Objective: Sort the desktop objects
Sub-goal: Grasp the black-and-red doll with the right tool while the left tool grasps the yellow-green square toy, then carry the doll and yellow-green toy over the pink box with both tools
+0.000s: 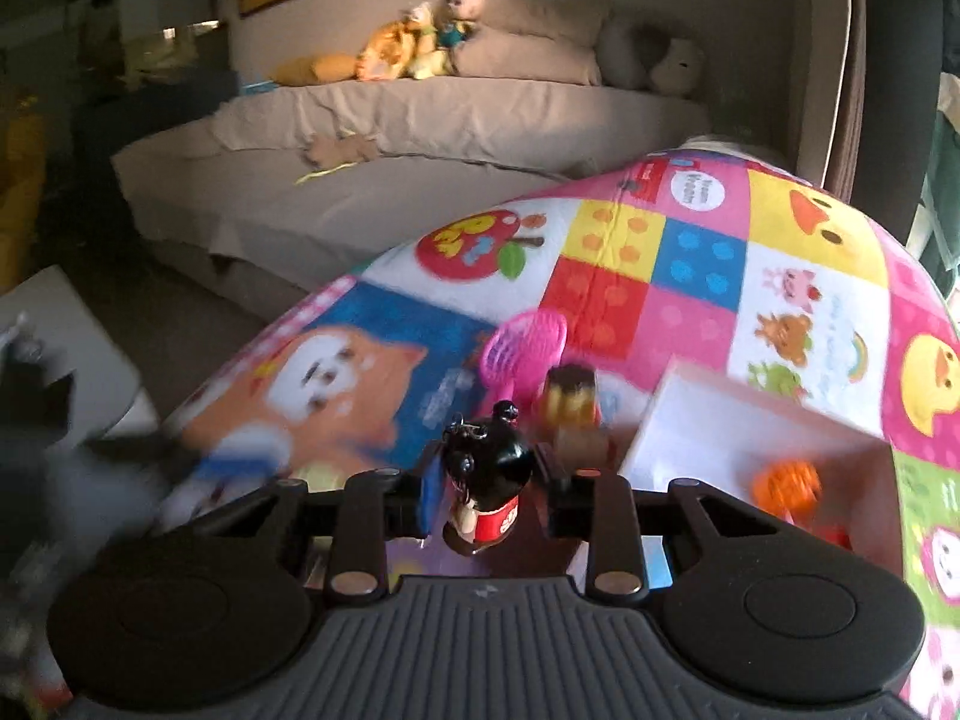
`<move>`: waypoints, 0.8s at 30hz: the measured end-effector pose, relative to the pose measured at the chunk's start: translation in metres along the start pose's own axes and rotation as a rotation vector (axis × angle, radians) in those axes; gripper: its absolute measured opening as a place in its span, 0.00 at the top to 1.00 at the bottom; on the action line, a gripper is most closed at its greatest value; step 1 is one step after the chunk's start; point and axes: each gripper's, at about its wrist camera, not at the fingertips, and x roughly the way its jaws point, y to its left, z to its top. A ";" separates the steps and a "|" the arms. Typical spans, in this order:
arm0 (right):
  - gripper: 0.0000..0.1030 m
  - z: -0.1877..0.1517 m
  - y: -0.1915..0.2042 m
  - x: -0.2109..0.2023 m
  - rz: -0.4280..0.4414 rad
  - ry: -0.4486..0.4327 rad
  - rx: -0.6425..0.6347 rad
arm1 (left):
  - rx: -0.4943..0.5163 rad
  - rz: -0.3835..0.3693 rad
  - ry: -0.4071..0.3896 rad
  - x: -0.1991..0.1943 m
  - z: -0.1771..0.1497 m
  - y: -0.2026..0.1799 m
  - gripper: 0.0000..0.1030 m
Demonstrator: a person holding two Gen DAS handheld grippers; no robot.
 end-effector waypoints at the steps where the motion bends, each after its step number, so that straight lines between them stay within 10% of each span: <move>1: 0.71 -0.013 0.000 -0.009 -0.002 0.008 -0.004 | 0.000 0.024 0.005 0.004 0.000 -0.002 0.27; 8: 0.71 -0.082 -0.007 -0.033 -0.030 0.075 0.048 | -0.024 0.028 0.039 0.003 -0.002 -0.010 0.41; 16: 0.70 -0.112 -0.026 -0.039 -0.006 0.060 0.155 | 0.039 -0.189 -0.009 -0.058 -0.011 -0.052 0.41; 24: 0.42 -0.138 -0.039 -0.050 -0.173 0.091 0.138 | 0.119 -0.190 0.085 -0.060 -0.042 -0.073 0.40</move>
